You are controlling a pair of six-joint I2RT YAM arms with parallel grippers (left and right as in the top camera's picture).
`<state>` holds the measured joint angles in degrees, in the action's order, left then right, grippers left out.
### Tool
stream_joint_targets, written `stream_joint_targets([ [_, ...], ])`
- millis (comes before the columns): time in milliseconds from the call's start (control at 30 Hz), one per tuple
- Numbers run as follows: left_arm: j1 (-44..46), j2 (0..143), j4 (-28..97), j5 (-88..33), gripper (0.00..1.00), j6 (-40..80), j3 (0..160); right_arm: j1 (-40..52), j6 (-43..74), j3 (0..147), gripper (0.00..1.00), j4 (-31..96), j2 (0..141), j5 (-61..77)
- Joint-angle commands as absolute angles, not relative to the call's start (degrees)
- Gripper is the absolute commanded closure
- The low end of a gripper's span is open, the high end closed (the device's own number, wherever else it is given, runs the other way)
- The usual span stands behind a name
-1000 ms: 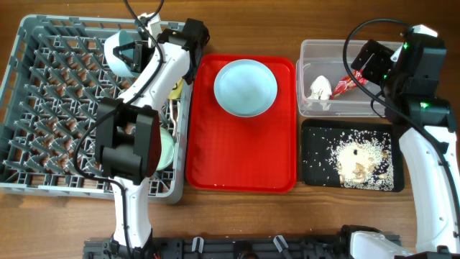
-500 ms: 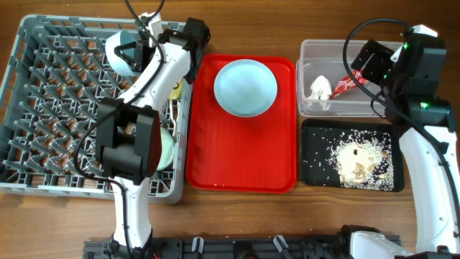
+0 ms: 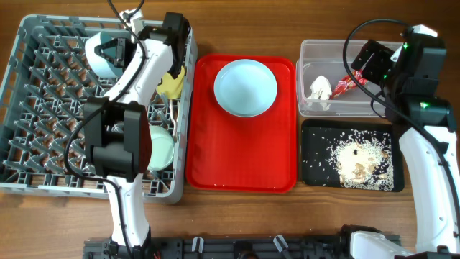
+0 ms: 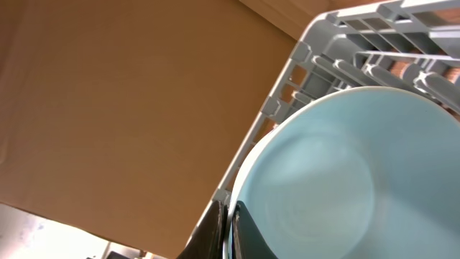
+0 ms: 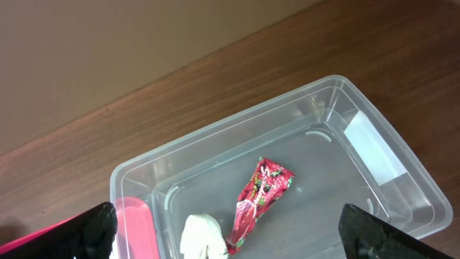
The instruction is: Sort waste into correct bins and load items into the dishwasher rack
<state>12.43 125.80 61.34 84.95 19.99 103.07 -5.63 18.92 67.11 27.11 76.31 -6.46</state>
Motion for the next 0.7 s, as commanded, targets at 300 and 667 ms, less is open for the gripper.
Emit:
stream_joint_targets([
  [300,12.2,126.6,61.9,80.3,0.96,18.2,103.0,-5.7,18.1,67.2,0.00,27.0,76.6,-6.4],
  [667,19.0,126.3,65.9,60.7,0.53,18.2,103.0,-5.7,18.1,67.2,0.00,27.0,76.6,-6.4],
])
